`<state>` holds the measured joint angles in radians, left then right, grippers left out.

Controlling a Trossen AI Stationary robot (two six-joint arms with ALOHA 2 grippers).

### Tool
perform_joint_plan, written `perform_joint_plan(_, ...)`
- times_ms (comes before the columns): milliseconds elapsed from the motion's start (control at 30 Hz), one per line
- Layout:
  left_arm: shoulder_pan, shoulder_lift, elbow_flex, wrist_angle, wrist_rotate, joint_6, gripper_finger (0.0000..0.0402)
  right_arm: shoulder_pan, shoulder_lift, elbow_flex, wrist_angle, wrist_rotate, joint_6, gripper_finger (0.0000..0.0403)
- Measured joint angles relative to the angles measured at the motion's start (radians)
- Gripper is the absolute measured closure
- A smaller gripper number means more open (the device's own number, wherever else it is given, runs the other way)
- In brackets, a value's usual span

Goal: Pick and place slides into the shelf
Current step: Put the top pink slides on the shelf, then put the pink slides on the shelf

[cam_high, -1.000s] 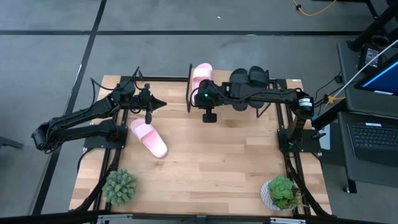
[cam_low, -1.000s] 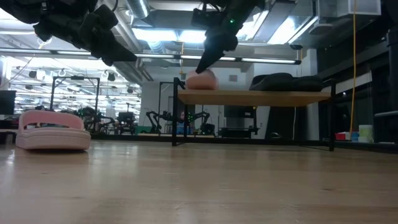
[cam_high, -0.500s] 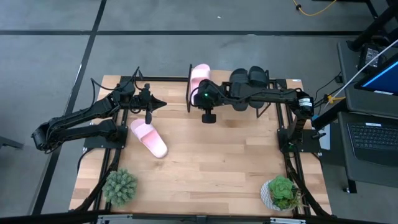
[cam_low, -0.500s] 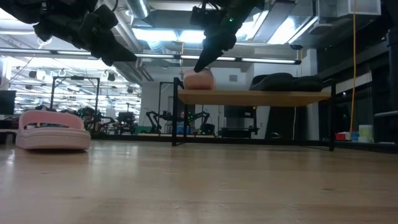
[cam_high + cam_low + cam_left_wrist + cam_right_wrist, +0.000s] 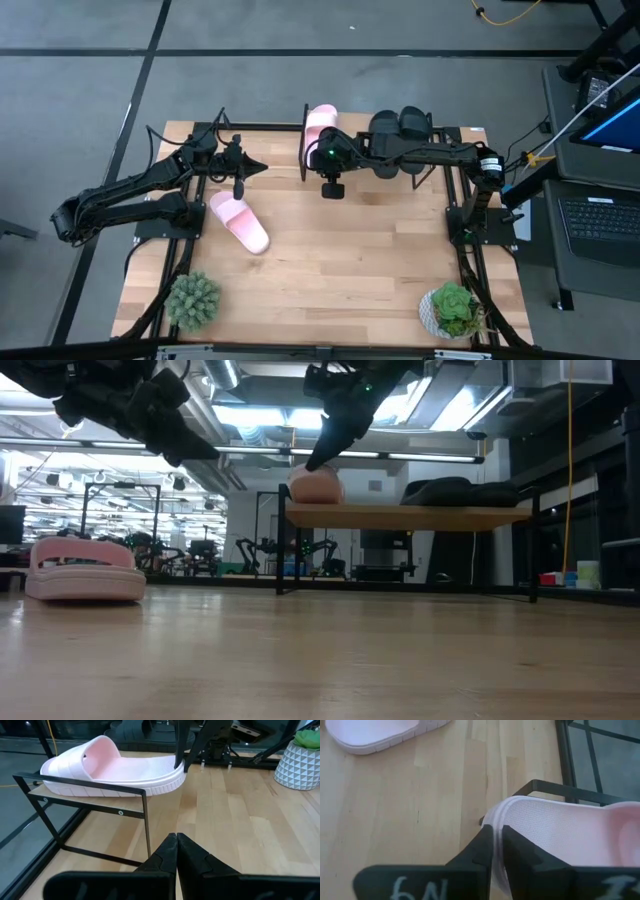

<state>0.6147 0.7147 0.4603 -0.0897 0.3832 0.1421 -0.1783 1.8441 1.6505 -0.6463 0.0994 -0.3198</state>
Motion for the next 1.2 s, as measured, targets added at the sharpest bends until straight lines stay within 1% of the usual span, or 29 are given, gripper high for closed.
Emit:
perform_joint_plan(100,0.0,0.0,0.0,-0.007,0.0,0.0,0.0401,0.0,0.0,0.0,0.0,0.0,0.003,0.0356)
perform_joint_plan(267,0.0,0.0,0.0,-0.008,0.0,0.0,0.0401,0.0,0.002,0.001,0.008,0.001,0.005,0.0323)
perform_joint_plan(433,0.0,0.0,0.0,-0.008,0.0,-0.006,0.0401,0.0,0.024,0.002,0.065,0.003,0.003,0.0298)
perform_joint_plan(700,-0.001,0.0,0.0,-0.015,0.001,-0.009,0.0401,0.0,0.007,0.008,0.055,0.004,-0.01,0.0293)
perform_joint_plan(833,-0.001,-0.001,0.0,-0.015,0.0,-0.009,0.0401,0.0,-0.003,0.064,0.018,0.005,-0.015,0.0293)
perform_joint_plan(933,-0.001,-0.002,0.0,-0.015,0.0,-0.009,0.0401,0.004,-0.003,0.124,-0.061,0.005,-0.015,0.0293)
perform_joint_plan(1033,-0.001,-0.002,0.0,-0.015,0.0,-0.009,0.0401,0.012,-0.004,0.16,-0.117,0.006,-0.003,0.0313)
perform_joint_plan(1167,-0.001,-0.002,0.0,-0.015,0.0,-0.012,0.0401,0.022,-0.016,0.174,-0.143,0.005,0.0,0.0384)
perform_joint_plan(1200,-0.001,-0.002,0.0,-0.015,0.0,-0.032,0.0401,0.024,-0.019,0.174,-0.149,0.005,0.0,0.0392)
